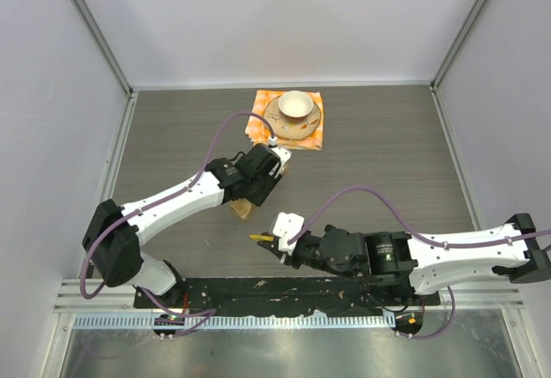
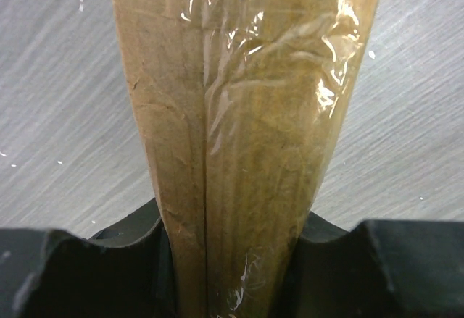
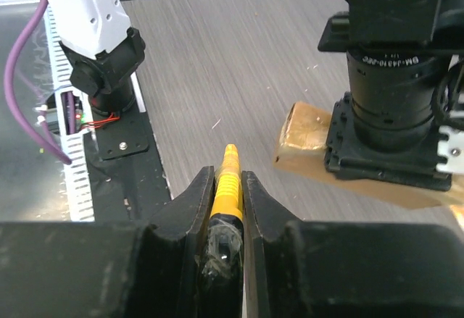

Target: Unpack the express box

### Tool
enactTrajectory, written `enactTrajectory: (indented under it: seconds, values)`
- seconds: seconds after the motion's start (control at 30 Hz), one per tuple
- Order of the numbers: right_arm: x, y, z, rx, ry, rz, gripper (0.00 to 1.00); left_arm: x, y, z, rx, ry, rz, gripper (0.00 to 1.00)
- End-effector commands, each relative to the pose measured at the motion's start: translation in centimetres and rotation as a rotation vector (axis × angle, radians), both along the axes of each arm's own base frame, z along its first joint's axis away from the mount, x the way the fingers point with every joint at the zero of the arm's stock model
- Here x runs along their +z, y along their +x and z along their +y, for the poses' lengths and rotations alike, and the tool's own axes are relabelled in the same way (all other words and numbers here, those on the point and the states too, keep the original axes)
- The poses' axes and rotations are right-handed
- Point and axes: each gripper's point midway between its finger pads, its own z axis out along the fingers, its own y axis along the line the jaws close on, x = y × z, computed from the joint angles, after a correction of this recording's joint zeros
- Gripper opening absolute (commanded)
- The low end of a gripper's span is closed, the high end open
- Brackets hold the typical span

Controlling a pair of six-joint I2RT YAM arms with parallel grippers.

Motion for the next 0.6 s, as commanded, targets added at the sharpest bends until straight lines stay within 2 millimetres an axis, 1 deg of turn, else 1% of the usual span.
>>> enactTrajectory:
  seconds: [0.0, 0.1, 0.13, 0.2, 0.23, 0.27, 0.43, 0.5, 0.57]
  values:
    - [3.2, 1.3, 1.3, -0.069, 0.128, -0.161, 0.01, 0.0, -0.6, -0.8, 0.041, -0.068, 0.038, 0.0]
    - [2.9, 1.6, 2.3, -0.065, 0.118, -0.219, 0.01, 0.1, -0.5, -1.0, 0.054, -0.076, 0.038, 0.0]
    - [2.2, 1.6, 2.9, -0.064, 0.093, -0.237, 0.01, 0.2, -0.5, -1.0, 0.06, -0.085, 0.037, 0.0]
    - [2.1, 1.7, 3.6, -0.062, 0.091, -0.251, 0.01, 0.4, -0.5, -1.3, 0.068, -0.099, 0.034, 0.0]
    - [1.5, 1.9, 4.0, -0.064, 0.075, -0.256, 0.01, 0.5, -0.6, -1.4, 0.066, -0.104, 0.031, 0.0]
    - [1.3, 1.9, 4.3, -0.058, 0.073, -0.256, 0.01, 0.7, -0.8, -1.6, 0.058, -0.107, 0.027, 0.0]
    - [1.6, 3.2, 4.5, -0.067, 0.092, -0.248, 0.01, 1.0, -1.4, -1.8, 0.041, -0.118, 0.021, 0.0]
    - [1.4, 3.3, 4.7, -0.059, 0.088, -0.244, 0.01, 1.2, -1.5, -2.1, 0.022, -0.122, 0.013, 0.0]
    - [1.1, 3.9, 4.7, -0.062, 0.084, -0.237, 0.01, 1.4, -1.8, -2.4, 0.0, -0.122, 0.007, 0.0]
